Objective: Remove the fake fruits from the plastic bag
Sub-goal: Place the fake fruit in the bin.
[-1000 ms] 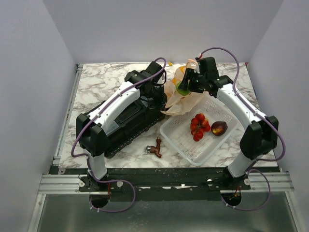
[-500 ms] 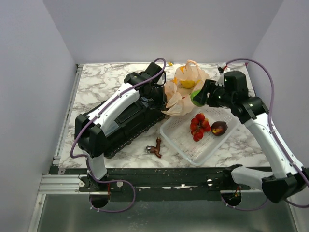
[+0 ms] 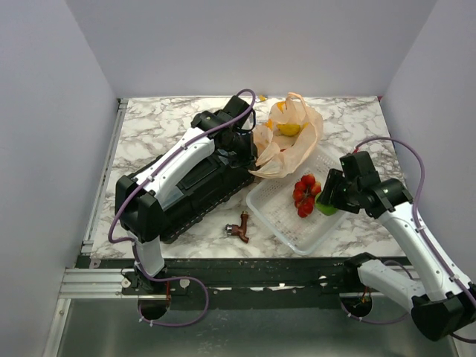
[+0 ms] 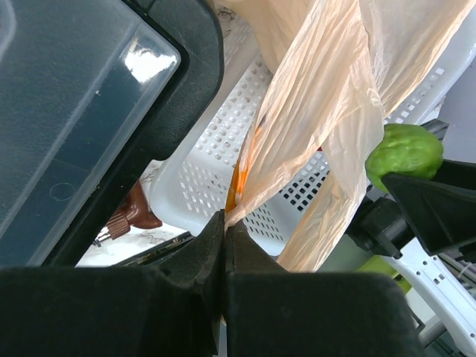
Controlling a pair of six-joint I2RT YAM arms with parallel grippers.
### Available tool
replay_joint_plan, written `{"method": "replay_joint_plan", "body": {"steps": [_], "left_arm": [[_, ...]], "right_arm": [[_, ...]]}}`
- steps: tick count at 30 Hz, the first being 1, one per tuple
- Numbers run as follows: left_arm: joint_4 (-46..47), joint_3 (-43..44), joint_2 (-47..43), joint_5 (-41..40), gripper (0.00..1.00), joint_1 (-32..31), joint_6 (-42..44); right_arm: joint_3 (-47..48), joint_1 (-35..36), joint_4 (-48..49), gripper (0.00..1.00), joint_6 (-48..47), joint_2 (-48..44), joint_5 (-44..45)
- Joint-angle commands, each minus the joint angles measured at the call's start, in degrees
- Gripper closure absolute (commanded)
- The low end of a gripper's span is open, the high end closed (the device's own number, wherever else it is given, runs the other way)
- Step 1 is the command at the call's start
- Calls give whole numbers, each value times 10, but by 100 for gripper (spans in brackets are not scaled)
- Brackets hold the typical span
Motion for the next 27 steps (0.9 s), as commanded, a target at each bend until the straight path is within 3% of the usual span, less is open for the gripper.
{"method": "replay_joint_plan", "body": {"steps": [1, 5, 16, 21, 25, 27], "left_arm": [[-9, 0, -26, 6, 100, 2, -10], [-6, -10, -34, 5, 100, 1, -14], [7, -16, -37, 20, 100, 1, -28], [8, -12, -32, 25, 100, 0, -30], [9, -12, -31, 29, 100, -1, -30], [13, -14, -32, 28, 100, -1, -31]], "right_arm": [[-4, -1, -16, 99, 22, 20, 14], [-12, -1, -14, 98, 31, 45, 4], [-73, -1, 75, 81, 53, 132, -2], [-73, -1, 89, 64, 53, 152, -5], [-64, -1, 86, 38, 50, 151, -6], [-55, -1, 76, 31, 45, 150, -5]]}}
